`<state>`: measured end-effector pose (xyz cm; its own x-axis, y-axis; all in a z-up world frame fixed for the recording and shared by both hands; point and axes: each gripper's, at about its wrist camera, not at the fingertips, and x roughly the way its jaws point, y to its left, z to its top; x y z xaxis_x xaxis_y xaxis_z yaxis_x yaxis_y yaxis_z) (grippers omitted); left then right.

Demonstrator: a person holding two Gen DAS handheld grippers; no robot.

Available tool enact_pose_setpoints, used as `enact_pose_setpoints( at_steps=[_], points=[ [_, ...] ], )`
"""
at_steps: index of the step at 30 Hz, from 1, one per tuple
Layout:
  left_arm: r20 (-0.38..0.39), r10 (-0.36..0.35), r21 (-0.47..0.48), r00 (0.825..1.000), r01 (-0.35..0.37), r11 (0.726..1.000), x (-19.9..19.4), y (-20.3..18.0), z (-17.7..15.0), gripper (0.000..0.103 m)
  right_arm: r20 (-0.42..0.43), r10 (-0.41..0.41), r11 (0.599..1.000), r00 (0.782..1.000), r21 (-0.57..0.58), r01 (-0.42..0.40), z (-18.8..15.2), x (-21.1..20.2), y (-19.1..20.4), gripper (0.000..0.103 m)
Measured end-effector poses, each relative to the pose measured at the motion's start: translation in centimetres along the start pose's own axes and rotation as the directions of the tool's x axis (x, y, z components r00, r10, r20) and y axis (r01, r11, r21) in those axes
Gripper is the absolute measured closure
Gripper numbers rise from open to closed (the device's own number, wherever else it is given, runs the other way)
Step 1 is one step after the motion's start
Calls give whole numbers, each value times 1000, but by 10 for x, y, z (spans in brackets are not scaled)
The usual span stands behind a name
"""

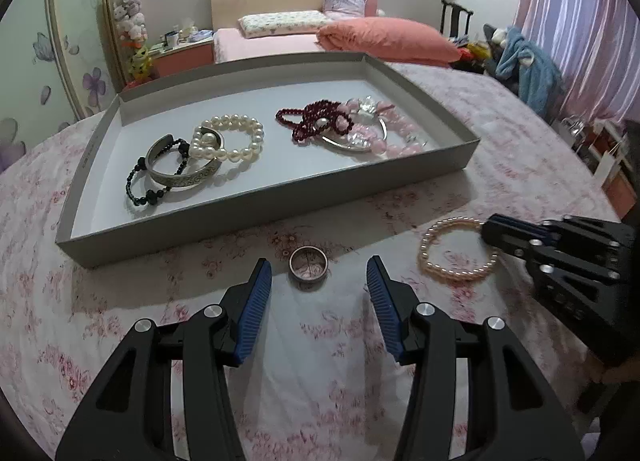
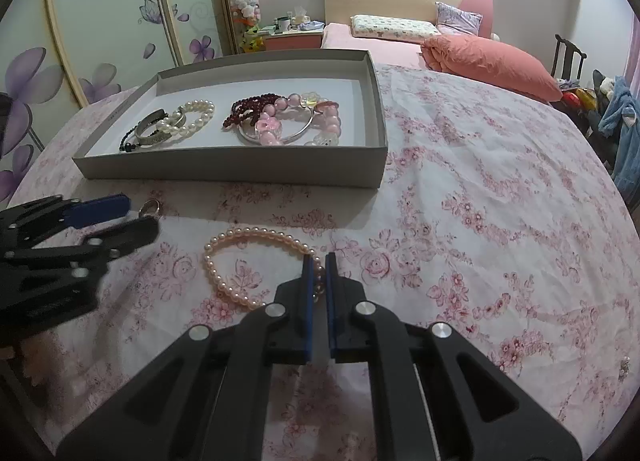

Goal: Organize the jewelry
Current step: 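Grasp the silver ring with the left gripper while the right gripper grasps the pink pearl bracelet, then carry the ring with the left gripper while the right gripper carries the pink pearl bracelet over the tray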

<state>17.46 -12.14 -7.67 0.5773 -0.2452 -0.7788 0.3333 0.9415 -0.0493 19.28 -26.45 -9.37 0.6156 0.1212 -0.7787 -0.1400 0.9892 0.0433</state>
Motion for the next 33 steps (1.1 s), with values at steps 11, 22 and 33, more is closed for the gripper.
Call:
enact_pose_setpoints(
  at_steps=[11, 22, 33],
  points=[
    [4, 99, -6, 995, -99, 995, -6, 27, -7, 80, -7, 18, 999, 1000, -30, -18, 4, 2, 12, 96],
    [7, 136, -43, 991, -136, 990, -31, 71, -32, 79, -14, 61, 993, 998, -96, -62, 10, 8, 42, 95],
    [7, 137, -47, 991, -136, 990, -30, 70, -31, 80, -13, 66, 994, 998, -86, -66, 8, 7, 38, 96]
  ],
)
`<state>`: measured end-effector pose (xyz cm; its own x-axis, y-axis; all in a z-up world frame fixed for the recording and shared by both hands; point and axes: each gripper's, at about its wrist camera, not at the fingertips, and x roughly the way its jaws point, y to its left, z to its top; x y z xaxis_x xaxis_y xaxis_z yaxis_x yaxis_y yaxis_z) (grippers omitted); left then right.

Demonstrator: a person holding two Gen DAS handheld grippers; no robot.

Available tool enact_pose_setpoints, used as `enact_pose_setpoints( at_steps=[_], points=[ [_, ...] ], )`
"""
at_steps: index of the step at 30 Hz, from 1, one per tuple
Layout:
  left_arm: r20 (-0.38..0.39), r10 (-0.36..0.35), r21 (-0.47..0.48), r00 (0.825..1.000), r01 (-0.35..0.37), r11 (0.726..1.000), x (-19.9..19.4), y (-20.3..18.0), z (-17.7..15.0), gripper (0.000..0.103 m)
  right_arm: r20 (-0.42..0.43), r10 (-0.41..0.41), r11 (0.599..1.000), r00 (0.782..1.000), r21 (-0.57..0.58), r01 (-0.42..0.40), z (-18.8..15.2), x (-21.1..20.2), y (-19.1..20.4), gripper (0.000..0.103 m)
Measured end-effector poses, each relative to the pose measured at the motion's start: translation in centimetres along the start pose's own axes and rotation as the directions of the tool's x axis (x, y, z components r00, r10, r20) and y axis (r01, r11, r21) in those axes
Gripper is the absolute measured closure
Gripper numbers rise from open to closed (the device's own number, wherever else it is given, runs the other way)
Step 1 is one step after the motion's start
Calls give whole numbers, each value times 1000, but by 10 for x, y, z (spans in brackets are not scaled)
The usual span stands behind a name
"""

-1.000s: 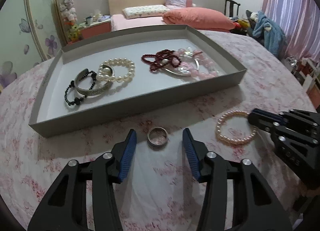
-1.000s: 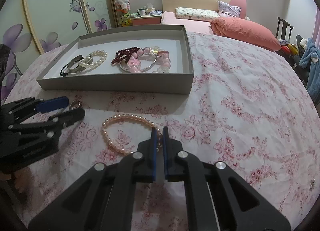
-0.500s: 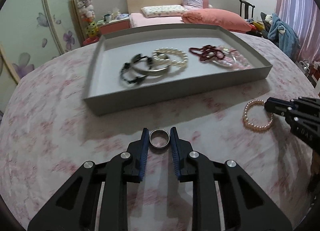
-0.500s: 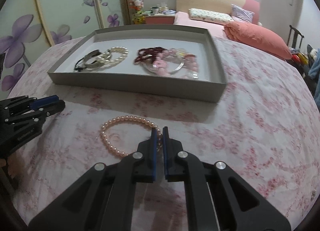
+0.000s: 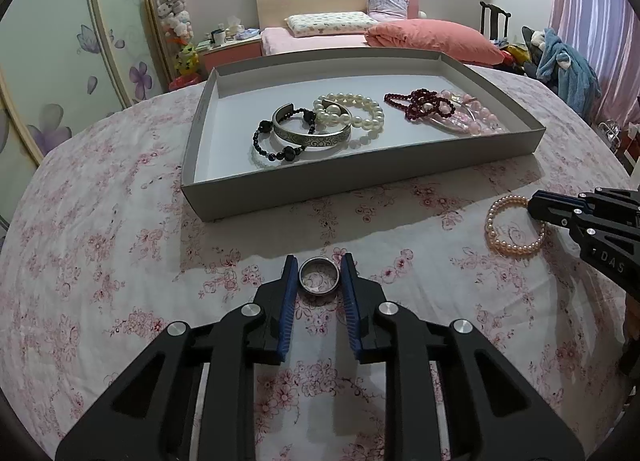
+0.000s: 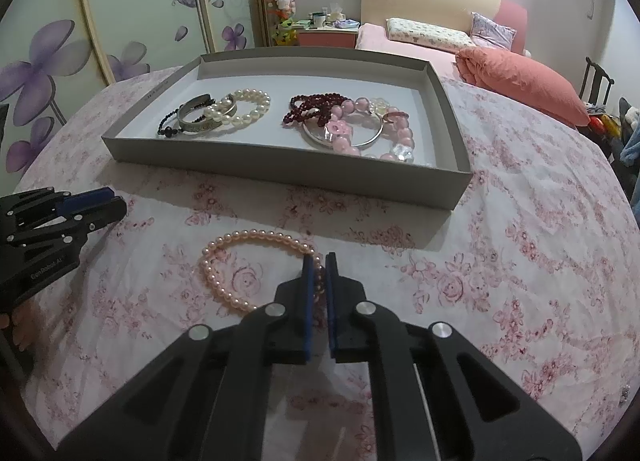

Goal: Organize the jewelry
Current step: 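Carry the ring with the left gripper while the right gripper carries the pink pearl bracelet over the tray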

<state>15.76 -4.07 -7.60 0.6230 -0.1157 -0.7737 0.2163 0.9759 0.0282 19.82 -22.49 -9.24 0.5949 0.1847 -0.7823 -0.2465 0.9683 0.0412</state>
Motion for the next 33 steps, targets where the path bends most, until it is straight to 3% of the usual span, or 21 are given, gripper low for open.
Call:
enact_pose_setpoints(
  at_steps=[8, 15, 24, 33],
  points=[
    [6, -3, -64, 1000, 3, 998, -3, 11, -4, 80, 103, 48, 997, 994, 60, -55, 1, -25, -6, 97],
    [80, 10, -114, 997, -1, 994, -21, 17, -6, 80, 214, 121, 985, 969, 93, -144, 3, -52, 0, 97],
    [217, 54, -98, 975, -33, 995, -51, 5, -3, 80, 317, 176, 969, 932, 111, -221, 6, -76, 18, 97],
    [315, 76, -78, 946, -55, 995, -71, -10, 2, 80, 403, 138, 976, 905, 101, -194, 9, -96, 33, 97]
  ],
)
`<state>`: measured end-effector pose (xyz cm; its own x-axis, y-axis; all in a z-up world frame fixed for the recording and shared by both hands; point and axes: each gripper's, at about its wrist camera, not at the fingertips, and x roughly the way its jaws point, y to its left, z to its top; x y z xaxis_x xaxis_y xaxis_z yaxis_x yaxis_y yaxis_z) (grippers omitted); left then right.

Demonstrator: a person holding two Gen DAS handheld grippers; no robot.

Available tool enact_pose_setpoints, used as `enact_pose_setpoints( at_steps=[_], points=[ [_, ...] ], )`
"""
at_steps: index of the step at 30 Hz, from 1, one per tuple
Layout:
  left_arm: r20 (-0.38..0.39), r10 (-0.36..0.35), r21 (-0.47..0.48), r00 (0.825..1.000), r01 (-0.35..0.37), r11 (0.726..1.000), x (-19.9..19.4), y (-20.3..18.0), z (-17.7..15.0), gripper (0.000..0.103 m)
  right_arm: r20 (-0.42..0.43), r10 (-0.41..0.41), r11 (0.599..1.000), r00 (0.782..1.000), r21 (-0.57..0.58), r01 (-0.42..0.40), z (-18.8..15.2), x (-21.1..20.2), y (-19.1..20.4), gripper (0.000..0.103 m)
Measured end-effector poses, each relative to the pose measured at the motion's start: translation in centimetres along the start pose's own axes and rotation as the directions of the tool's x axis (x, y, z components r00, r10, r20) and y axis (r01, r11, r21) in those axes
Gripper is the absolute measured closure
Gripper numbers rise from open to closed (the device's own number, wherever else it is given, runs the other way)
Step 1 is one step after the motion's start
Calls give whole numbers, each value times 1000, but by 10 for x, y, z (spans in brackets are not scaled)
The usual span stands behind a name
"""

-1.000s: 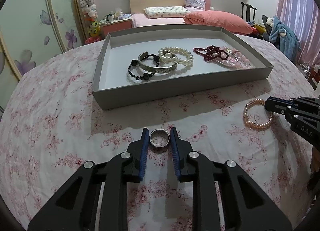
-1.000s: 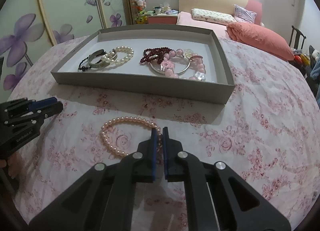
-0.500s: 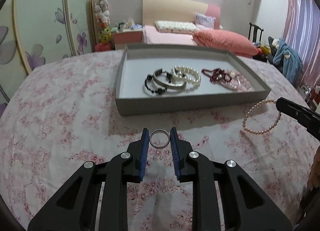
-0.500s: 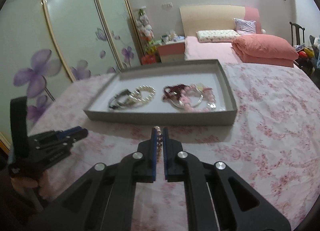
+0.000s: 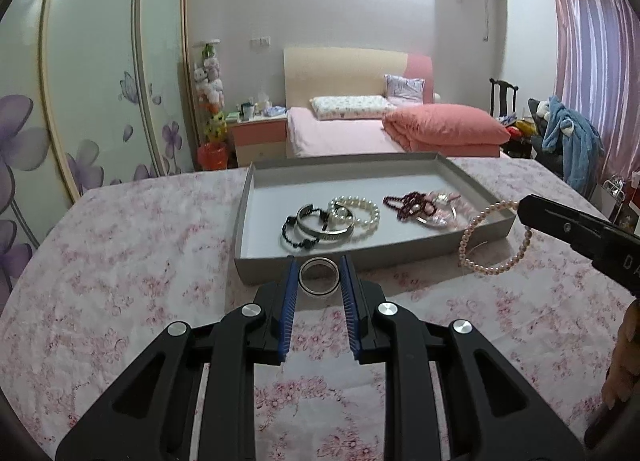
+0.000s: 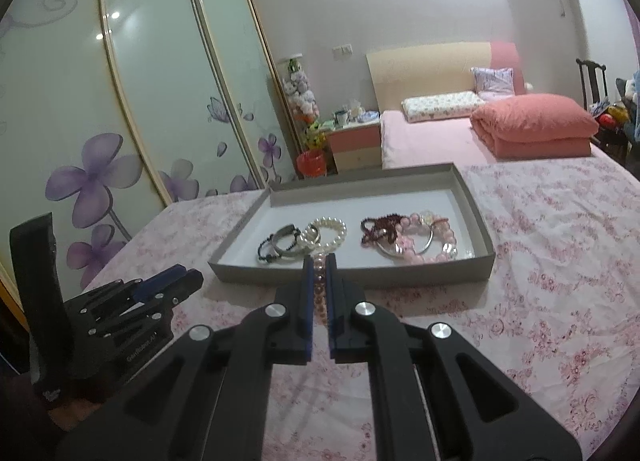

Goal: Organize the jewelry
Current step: 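Carry the ring with the left gripper while the right gripper carries the pink pearl bracelet over the tray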

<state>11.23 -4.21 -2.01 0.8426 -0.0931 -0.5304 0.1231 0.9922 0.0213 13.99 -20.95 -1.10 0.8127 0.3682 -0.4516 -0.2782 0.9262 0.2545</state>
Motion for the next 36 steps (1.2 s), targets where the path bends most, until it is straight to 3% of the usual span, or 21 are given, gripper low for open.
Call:
enact_pose_setpoints(
  at_steps=[11, 21, 29, 36],
  points=[
    [78, 4, -11, 997, -3, 1000, -13, -7, 13, 80, 131, -77, 993, 988, -84, 88, 13, -17, 23, 97],
    [166, 19, -10, 986, -17, 1000, -21, -13, 34, 80, 255, -154, 975, 954, -117, 189, 34, -22, 33, 97],
    [182, 21, -35, 983, -15, 999, -15, -7, 42, 80, 310, -168, 969, 936, -122, 215, 44, -18, 32, 97],
    [179, 22, -56, 984, -12, 998, 0, -2, 51, 80, 305, -178, 968, 935, -117, 222, 52, 0, 27, 97]
  ],
)
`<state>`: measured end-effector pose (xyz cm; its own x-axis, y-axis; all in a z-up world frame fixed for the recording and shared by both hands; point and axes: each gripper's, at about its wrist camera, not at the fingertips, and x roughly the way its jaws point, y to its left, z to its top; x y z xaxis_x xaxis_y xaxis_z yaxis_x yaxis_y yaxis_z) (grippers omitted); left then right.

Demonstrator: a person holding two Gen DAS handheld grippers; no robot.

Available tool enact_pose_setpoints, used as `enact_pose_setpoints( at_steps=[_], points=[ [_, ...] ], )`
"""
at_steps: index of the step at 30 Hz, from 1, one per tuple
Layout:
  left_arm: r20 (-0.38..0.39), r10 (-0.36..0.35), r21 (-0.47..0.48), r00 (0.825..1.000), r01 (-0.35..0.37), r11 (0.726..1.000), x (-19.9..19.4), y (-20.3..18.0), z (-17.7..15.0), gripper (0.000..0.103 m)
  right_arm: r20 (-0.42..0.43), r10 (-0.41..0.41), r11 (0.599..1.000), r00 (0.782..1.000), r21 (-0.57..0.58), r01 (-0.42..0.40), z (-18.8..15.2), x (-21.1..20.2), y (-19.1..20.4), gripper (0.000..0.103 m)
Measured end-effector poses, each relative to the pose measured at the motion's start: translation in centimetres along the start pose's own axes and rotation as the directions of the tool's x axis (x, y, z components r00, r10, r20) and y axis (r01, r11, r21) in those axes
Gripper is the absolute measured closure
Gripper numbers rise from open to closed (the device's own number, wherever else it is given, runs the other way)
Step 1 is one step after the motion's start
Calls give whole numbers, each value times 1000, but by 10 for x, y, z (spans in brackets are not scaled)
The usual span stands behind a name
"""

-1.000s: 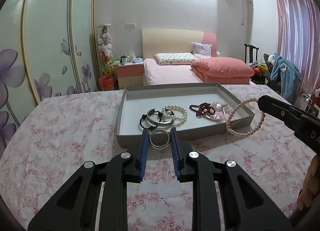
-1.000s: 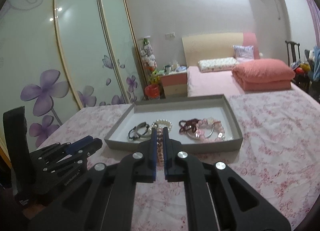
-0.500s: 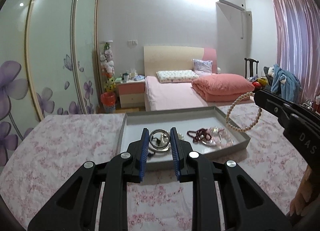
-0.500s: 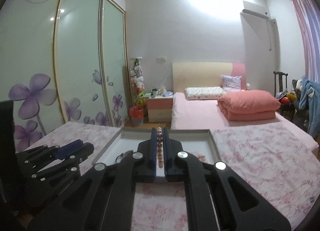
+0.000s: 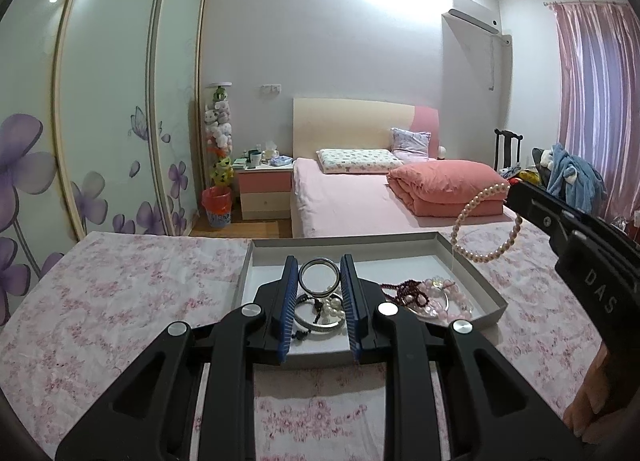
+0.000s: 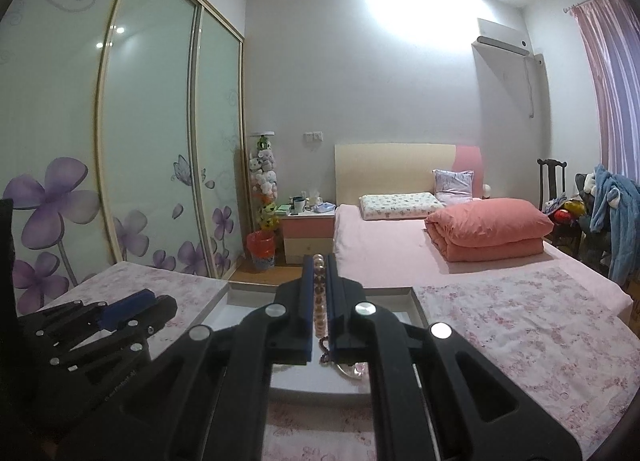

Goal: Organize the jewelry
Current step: 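Carry the ring with the left gripper while the right gripper carries the pink pearl bracelet over the tray, then open both grippers to drop the ring and pink pearl bracelet into the tray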

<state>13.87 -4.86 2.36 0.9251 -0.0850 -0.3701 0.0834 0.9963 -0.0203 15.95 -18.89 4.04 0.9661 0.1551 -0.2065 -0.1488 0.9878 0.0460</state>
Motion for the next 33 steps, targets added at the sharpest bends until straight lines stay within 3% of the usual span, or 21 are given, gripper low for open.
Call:
enact_pose_setpoints(
  at_steps=[15, 29, 30, 31, 33],
  points=[
    [-36, -21, -28, 999, 20, 999, 51, 1, 8, 80, -64, -1, 1000, 998, 19, 2, -4, 58, -7, 97],
    [-134, -83, -33, 988, 80, 996, 95, -5, 0, 80, -214, 58, 994, 975, 107, -35, -28, 121, -19, 95],
    [-155, -91, -38, 984, 86, 996, 99, -6, -2, 80, -236, 71, 991, 969, 125, -42, -31, 125, -21, 88],
    [-161, -92, -42, 983, 86, 995, 100, -4, -3, 79, -248, 76, 989, 966, 142, -42, -32, 126, -24, 68],
    [-167, -90, -48, 982, 83, 995, 98, -1, -4, 65, -240, 77, 984, 968, 173, -36, -34, 121, -31, 54]
  ],
)
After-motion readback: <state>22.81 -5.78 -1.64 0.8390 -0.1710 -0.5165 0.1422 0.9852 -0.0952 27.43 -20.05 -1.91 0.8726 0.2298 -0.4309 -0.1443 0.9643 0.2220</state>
